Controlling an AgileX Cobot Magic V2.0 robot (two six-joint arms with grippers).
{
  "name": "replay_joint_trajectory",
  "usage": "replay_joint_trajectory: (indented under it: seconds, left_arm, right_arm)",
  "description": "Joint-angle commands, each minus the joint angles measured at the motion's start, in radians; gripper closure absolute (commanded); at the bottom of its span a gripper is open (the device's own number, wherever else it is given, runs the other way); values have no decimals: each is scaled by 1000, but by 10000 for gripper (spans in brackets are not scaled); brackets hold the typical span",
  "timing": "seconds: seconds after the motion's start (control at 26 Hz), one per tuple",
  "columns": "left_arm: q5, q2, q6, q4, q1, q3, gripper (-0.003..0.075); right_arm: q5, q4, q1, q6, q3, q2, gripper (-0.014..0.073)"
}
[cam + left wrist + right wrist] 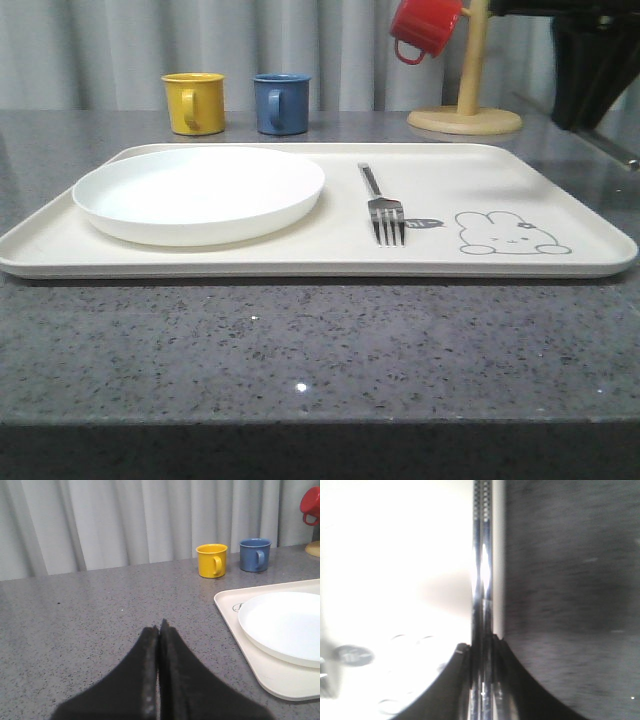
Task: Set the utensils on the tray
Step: 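Carry the silver chopsticks with the right gripper onto the tray beside the fork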
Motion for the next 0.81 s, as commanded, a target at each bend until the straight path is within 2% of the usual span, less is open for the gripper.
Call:
replay_joint_trajectory:
  seconds: [0.0, 0.19, 0.77]
  left_arm:
    - [-92, 12, -12, -5, 0, -26, 739]
    - [-92, 12, -12, -5, 0, -26, 739]
    - [-92, 12, -12, -5, 0, -26, 739]
  right_arm:
    - [8, -1, 69, 43, -31, -6, 592]
    - [-35, 22, 137, 86, -31, 38, 592]
    - [-117, 61, 139, 176, -31, 92, 592]
